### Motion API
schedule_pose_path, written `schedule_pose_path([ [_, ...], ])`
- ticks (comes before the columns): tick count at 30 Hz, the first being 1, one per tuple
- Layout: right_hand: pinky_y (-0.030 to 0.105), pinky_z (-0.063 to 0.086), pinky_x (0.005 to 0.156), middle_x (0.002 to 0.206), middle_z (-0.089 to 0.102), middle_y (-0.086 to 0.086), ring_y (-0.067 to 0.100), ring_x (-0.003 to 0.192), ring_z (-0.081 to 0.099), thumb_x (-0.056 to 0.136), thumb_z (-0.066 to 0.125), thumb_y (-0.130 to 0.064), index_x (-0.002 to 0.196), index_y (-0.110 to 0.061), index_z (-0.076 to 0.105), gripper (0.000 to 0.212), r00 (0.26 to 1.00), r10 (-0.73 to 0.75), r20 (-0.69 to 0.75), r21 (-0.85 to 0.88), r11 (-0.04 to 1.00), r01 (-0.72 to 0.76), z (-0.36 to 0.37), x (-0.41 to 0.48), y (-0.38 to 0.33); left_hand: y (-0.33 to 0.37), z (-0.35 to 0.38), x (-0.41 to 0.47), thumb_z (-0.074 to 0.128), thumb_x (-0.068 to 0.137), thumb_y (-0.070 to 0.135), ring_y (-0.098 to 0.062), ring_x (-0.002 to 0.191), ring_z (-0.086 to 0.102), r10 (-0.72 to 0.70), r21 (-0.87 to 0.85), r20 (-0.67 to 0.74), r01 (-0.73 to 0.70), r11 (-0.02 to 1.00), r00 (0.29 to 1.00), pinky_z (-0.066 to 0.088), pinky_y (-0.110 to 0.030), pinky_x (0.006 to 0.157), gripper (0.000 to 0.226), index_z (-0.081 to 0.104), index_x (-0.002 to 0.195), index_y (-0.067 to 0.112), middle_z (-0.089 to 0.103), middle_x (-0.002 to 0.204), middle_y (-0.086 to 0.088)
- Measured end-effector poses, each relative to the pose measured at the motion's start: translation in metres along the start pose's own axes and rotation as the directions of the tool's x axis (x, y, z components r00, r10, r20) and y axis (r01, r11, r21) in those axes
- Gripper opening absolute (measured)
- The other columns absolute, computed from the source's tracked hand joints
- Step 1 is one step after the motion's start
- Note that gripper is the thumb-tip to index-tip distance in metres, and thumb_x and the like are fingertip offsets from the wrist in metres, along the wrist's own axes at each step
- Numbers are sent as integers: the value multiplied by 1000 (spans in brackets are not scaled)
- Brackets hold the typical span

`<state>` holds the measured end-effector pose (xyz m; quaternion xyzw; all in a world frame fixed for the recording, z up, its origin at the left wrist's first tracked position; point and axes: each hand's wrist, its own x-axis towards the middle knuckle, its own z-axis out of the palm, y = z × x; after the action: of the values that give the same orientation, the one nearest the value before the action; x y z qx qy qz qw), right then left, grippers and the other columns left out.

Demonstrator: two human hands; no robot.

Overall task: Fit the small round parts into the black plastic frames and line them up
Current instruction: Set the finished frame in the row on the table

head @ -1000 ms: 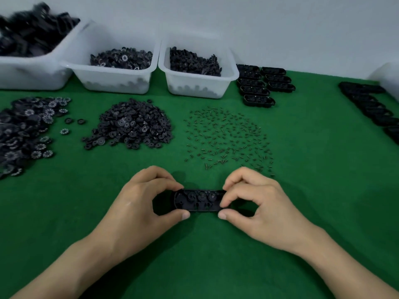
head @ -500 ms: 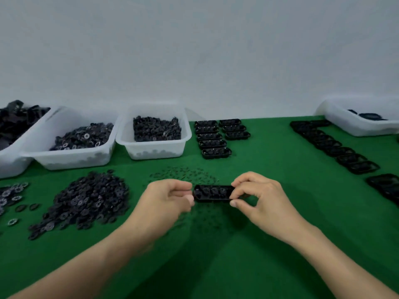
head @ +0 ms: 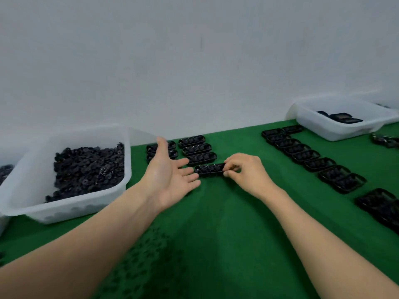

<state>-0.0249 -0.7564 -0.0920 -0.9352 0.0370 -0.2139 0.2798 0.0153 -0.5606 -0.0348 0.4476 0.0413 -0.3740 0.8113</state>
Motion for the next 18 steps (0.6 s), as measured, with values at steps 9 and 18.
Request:
schedule_pose_path([
  [9,36,52,84,92,68,5,19,86,62,73,73,-2,75,-10,70,8,999,-50,-2,21,999,50,19,14,12,-3,0,22,13,82,74,-34,140,12,-2,103,-14,4,995,1000,17,-51,110,95,11,144,2,7,152,-20],
  [18,28,44,90,109,59,4,19,97,56,78,68,-6,91,-10,68,13,996,-73,-55,-69,995,69,19,4,2,-3,4,14,11,82,75,-34,139,12,23,145,-25,-19,989,999,17,-50,110,95,17,143,2,11,151,-21],
])
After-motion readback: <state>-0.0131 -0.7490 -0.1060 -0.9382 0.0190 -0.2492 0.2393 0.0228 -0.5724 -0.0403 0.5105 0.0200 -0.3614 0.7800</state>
